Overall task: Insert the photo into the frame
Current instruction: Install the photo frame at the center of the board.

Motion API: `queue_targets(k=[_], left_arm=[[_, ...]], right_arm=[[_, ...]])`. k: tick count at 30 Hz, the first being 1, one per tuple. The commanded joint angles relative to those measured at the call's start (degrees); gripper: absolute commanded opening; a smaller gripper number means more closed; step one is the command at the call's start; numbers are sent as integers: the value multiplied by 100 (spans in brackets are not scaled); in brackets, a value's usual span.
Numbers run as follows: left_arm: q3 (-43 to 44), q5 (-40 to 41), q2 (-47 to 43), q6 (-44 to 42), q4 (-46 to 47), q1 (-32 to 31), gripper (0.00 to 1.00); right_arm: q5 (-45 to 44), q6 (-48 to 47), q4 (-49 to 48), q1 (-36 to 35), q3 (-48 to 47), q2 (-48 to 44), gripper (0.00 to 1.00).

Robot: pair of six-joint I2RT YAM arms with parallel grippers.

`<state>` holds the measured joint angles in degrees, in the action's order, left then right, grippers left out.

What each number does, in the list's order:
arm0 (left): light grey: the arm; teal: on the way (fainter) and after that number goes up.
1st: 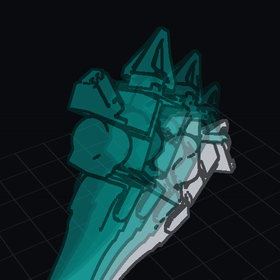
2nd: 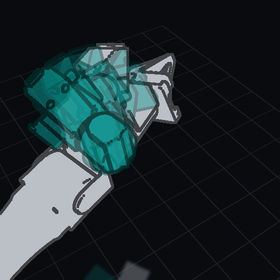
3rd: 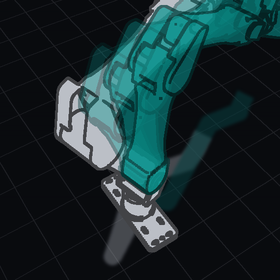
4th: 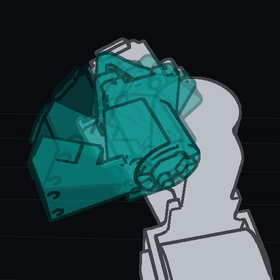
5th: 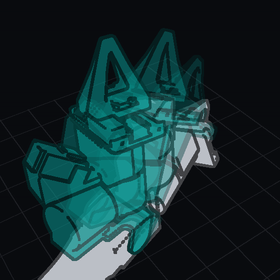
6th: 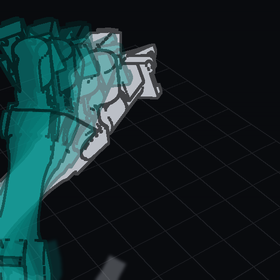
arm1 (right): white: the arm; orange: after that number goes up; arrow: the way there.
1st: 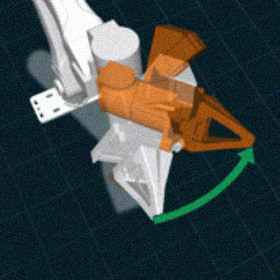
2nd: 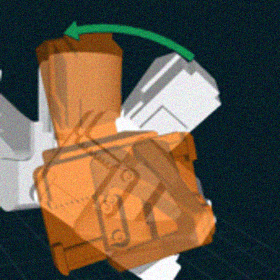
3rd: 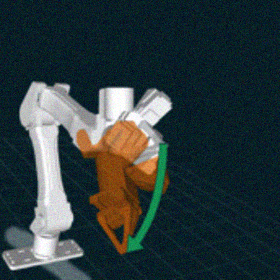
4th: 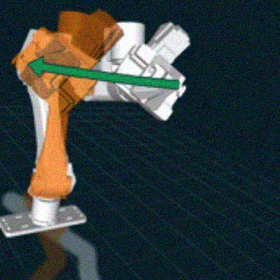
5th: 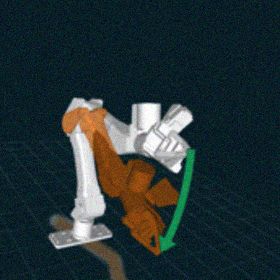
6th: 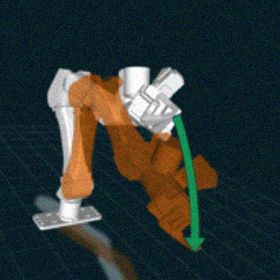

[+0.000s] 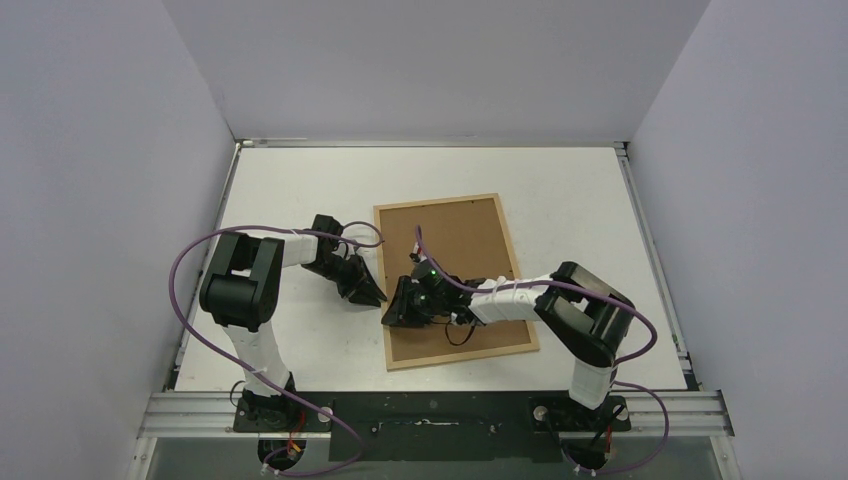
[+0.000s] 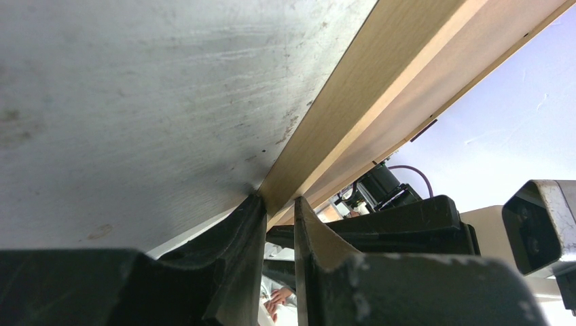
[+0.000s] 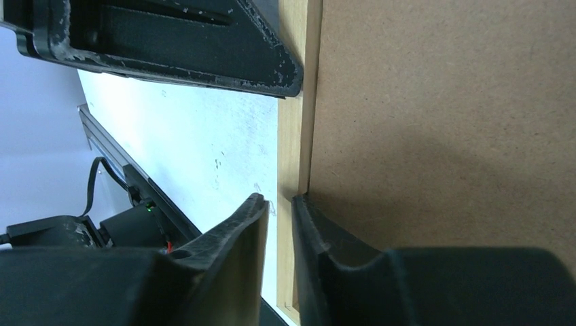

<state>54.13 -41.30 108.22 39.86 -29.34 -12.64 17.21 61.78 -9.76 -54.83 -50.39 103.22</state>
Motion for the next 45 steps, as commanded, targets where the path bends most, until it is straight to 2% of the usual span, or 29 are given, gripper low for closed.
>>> queue_targets(k=[1, 8, 15, 22, 26, 30, 34, 37, 40, 45], left_arm=[[-412, 1862, 533, -275, -11, -152, 18], [-404, 1871, 541, -279, -28, -159, 18], [-374, 1895, 542, -282, -57, -151, 18], [-259, 1936, 494, -332, -196, -142, 18], [-193, 1901, 468, -356, -226, -135, 18], [-219, 1679, 441, -352, -99, -137, 19], [-254, 1562, 430, -334, -24, -138, 22], [-244, 1626, 435, -345, -85, -138, 23], [-228, 1659, 469, -347, -115, -140, 23], [-237, 1719, 493, -327, -127, -137, 22]], right_arm=[[-717, -21, 813, 42, 21, 404, 31], [-792, -8, 958, 61, 4, 491, 44], [-900, -230, 958, 3, -52, 237, 47], [-1510, -812, 714, -72, -88, -933, 49], [-1085, -868, 294, -55, -72, -956, 50], [-353, -483, -765, -63, 121, -606, 42], [-141, -92, -1370, -16, 309, -301, 20], [-44, 167, -1715, 1, 465, -65, 10], [-25, 338, -1867, 27, 592, 52, 6], [-130, 300, -1555, 39, 640, 86, 5]])
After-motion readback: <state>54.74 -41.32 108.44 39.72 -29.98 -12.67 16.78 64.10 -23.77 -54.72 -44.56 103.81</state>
